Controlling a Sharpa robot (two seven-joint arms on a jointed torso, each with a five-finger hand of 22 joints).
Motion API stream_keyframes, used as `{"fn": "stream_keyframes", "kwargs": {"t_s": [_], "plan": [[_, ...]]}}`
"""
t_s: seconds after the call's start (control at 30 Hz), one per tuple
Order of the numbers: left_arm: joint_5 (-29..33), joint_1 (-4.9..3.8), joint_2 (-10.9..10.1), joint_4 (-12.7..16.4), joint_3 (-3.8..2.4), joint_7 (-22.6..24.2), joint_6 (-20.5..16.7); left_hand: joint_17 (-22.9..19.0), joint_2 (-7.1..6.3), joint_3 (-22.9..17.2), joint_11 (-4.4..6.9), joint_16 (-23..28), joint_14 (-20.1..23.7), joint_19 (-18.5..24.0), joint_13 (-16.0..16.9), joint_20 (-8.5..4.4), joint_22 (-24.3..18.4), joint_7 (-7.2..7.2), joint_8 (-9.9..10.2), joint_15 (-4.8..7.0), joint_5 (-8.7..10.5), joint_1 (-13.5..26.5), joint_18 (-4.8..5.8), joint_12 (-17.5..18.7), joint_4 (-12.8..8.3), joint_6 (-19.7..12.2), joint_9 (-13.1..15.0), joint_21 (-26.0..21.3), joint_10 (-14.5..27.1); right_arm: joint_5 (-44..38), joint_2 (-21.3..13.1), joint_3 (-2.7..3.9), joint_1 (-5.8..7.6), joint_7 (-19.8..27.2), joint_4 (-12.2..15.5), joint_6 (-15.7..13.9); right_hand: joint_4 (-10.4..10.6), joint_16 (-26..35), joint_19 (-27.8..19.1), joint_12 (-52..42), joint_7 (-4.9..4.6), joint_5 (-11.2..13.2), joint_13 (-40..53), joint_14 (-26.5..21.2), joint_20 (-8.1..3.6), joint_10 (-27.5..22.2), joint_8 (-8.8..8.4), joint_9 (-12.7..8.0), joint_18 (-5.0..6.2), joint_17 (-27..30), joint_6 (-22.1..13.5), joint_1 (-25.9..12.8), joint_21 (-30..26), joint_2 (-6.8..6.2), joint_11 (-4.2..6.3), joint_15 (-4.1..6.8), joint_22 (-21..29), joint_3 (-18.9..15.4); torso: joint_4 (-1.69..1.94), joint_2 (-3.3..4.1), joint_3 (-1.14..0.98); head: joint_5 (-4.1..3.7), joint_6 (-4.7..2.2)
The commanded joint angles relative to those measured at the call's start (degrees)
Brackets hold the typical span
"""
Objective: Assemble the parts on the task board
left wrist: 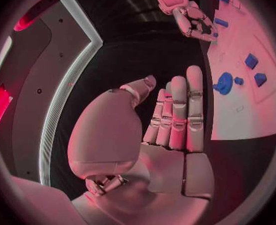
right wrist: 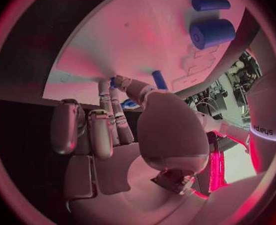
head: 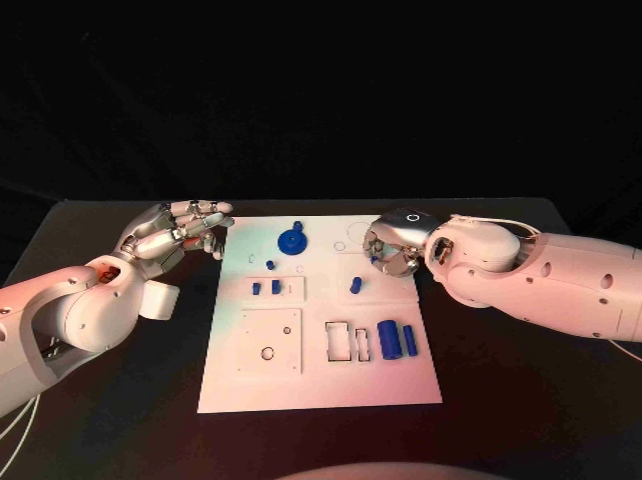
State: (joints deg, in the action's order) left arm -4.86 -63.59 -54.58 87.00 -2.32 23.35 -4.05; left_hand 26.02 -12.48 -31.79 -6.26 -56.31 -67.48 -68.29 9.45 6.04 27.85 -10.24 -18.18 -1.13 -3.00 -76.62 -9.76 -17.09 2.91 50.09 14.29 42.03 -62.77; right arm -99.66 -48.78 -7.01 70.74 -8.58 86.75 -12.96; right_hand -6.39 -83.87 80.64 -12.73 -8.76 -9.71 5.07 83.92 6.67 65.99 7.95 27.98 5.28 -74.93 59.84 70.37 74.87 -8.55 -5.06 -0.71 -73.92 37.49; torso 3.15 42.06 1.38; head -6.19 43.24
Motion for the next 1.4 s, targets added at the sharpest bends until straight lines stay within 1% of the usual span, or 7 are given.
{"fn": "stream_keyframes", "kwargs": {"t_s": [0.03,0.3,0.5,0.53,0.77,1.13,1.4], "plan": [[-0.3,0.04,0.0,0.1,-0.05,0.3,-0.2,0.1,-0.08,0.0,0.02,-0.3,0.3,-0.2,-0.1,0.18,0.1,-0.44,0.0,-0.27,-0.08,-0.4,-0.66,0.2,-0.1,0.0,-0.1,0.2,0.5,-2.2,0.5,-0.88,-1.14,-1.2,0.1,6.0,0.0,-0.4,0.0,-0.3,-0.05,0.5,0.0,3.6,-0.35,0.3,0.21,0.1,-1.16,-2.4,0.4,0.4,0.3,0.08,0.23,0.34,-0.1,0.4,-0.02,0.01,0.07,-0.08,0.03],[-0.3,0.04,0.0,0.2,-0.05,0.3,-0.2,0.1,-0.06,0.0,0.01,-0.3,0.3,-0.1,-0.1,0.19,0.1,-0.45,0.0,-0.29,-0.09,-0.4,-0.66,0.2,-0.1,0.0,-0.1,0.2,0.5,-3.0,0.8,-0.93,-1.18,-1.8,0.2,7.2,0.0,-0.4,-0.1,-0.6,0.32,1.1,0.3,3.6,-0.58,1.1,0.67,0.5,-1.15,-2.3,1.0,0.7,0.4,0.58,0.60,0.63,-0.2,0.5,0.03,-0.01,0.07,-0.11,0.12],[-0.4,0.04,0.0,0.3,-0.05,0.2,-0.2,0.1,0.00,0.0,0.00,-0.3,0.5,-0.1,-0.1,0.22,0.1,-0.46,-0.1,-0.32,-0.09,-0.5,-0.65,0.2,-0.2,0.0,-0.1,0.2,0.6,-4.0,1.0,-1.01,-1.31,-2.6,0.6,7.3,-0.3,-0.5,0.1,-1.0,0.67,1.2,0.7,3.6,-0.88,2.0,1.30,1.1,-1.22,-2.3,1.9,1.5,0.8,1.45,1.01,0.98,-0.7,0.9,-0.04,0.01,0.07,-0.10,0.21],[-0.5,0.04,0.0,0.3,-0.05,0.2,-0.2,0.1,0.00,0.0,0.00,-0.3,0.5,-0.1,-0.1,0.22,0.1,-0.46,-0.1,-0.32,-0.09,-0.5,-0.65,0.2,-0.2,0.0,-0.1,0.2,0.6,-4.3,1.0,-1.02,-1.34,-2.7,0.7,7.0,-0.6,-0.5,0.1,-1.0,0.73,2.3,0.9,3.6,-1.06,2.3,1.48,1.4,-1.26,-2.2,2.0,2.2,0.9,2.01,1.11,1.13,-0.9,1.4,-0.04,0.01,0.06,-0.10,0.21],[-0.6,0.04,-0.1,0.3,-0.05,0.2,-0.2,0.2,0.05,0.0,-0.01,-0.3,0.6,0.0,-0.1,0.24,0.1,-0.48,-0.1,-0.34,-0.10,-0.6,-0.65,0.1,-0.2,0.0,-0.1,0.2,0.6,-5.0,0.8,-1.04,-1.44,-3.1,1.1,3.4,-1.0,-0.6,0.2,-1.0,0.74,2.5,1.2,3.6,-1.22,2.7,1.60,1.8,-1.31,-2.3,2.0,2.7,1.2,2.70,1.19,1.22,-1.3,2.5,0.02,0.03,0.02,-0.20,0.22],[-0.7,0.04,0.0,0.3,-0.05,0.0,-0.2,0.2,0.07,0.0,-0.04,-0.3,0.7,0.1,-0.1,0.26,0.1,-0.53,-0.1,-0.37,-0.09,-0.6,-0.65,0.1,-0.2,0.0,-0.1,0.2,0.6,-5.1,0.3,-1.02,-1.48,-3.1,1.5,-0.4,-1.2,-0.6,0.2,-0.9,0.69,2.7,1.3,3.6,-1.25,2.7,1.61,1.9,-1.33,-2.3,1.9,2.7,1.3,2.49,1.16,1.22,-1.4,2.7,-0.02,0.02,0.00,-0.22,0.13],[-0.7,0.04,0.0,0.1,-0.05,-0.2,-0.1,0.3,0.07,0.0,-0.11,-0.3,0.8,0.2,-0.1,0.31,0.1,-0.59,0.0,-0.43,-0.09,-0.6,-0.64,0.2,-0.2,-0.1,-0.2,0.1,0.8,-4.8,-0.6,-0.81,-1.41,-2.7,2.4,-3.0,-1.2,-0.6,0.2,-0.9,0.68,2.8,1.4,3.6,-1.24,2.7,1.62,1.9,-1.34,-2.3,1.9,2.7,1.3,2.41,1.15,1.21,-1.4,2.7,-0.02,0.01,0.04,-0.36,0.03]]}}
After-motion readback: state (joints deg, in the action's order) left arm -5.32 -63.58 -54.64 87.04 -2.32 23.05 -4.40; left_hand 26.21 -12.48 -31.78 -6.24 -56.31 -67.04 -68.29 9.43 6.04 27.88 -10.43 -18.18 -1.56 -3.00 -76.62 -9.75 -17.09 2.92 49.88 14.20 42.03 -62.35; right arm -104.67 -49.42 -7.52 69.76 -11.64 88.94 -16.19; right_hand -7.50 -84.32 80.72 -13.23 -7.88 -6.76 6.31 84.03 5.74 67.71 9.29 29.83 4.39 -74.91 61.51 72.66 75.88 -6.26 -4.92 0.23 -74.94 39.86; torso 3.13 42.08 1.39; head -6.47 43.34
